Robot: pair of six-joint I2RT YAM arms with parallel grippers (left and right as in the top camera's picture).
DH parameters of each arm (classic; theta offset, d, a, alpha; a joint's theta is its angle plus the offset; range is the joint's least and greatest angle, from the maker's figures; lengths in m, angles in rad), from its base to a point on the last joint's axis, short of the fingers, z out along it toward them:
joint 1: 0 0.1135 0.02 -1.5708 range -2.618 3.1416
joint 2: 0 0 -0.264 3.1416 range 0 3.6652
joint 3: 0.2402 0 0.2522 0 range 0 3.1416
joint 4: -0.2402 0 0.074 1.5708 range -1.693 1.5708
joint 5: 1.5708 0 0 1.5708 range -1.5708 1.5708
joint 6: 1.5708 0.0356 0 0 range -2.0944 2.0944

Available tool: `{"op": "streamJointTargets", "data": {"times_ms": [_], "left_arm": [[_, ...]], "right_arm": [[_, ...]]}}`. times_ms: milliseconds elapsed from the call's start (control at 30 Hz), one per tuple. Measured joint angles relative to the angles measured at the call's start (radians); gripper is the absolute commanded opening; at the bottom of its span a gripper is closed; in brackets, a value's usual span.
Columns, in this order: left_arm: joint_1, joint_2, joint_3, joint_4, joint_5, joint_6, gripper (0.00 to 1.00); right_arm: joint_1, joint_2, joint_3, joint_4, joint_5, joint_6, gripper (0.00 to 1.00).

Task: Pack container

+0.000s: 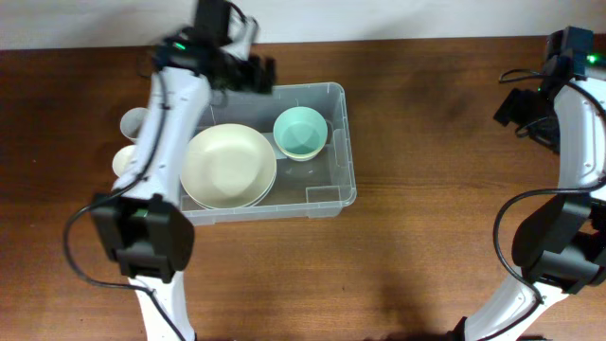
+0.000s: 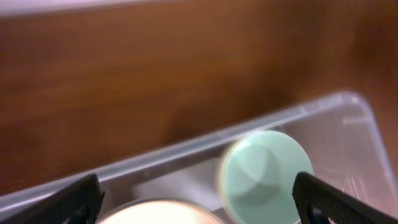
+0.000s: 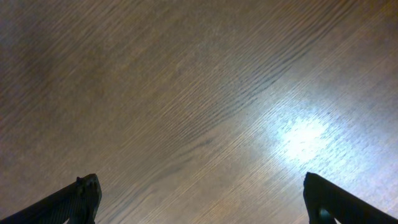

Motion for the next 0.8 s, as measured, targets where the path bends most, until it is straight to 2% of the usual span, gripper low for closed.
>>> {"op": "streamJointTargets", "data": {"times_ms": [167, 267, 367, 567, 800], "left_arm": [[0.206, -0.087, 0.134, -0.118, -0.098, -0.003, 1.00], [0.352, -0.109, 0.140, -0.224, -0.168, -0.020, 0.99], [0.447, -0.090, 0.072, -0.262, -0.192, -0.027, 0.99], [0.485, 0.029, -0.050, -0.214, -0.196, -0.027, 0.99], [0.482, 0.115, -0.061, -0.182, -0.197, -0.027, 0.99]], "right_arm": [[0.000, 0.000, 0.000, 0.000, 0.000, 0.000, 0.99], [0.000, 0.000, 0.000, -0.001, 0.000, 0.000, 0.99], [0.000, 0.000, 0.000, 0.000, 0.000, 0.000, 0.99], [0.000, 0.000, 0.000, 0.000, 0.000, 0.000, 0.99], [0.000, 0.000, 0.000, 0.000, 0.000, 0.000, 0.99]]}}
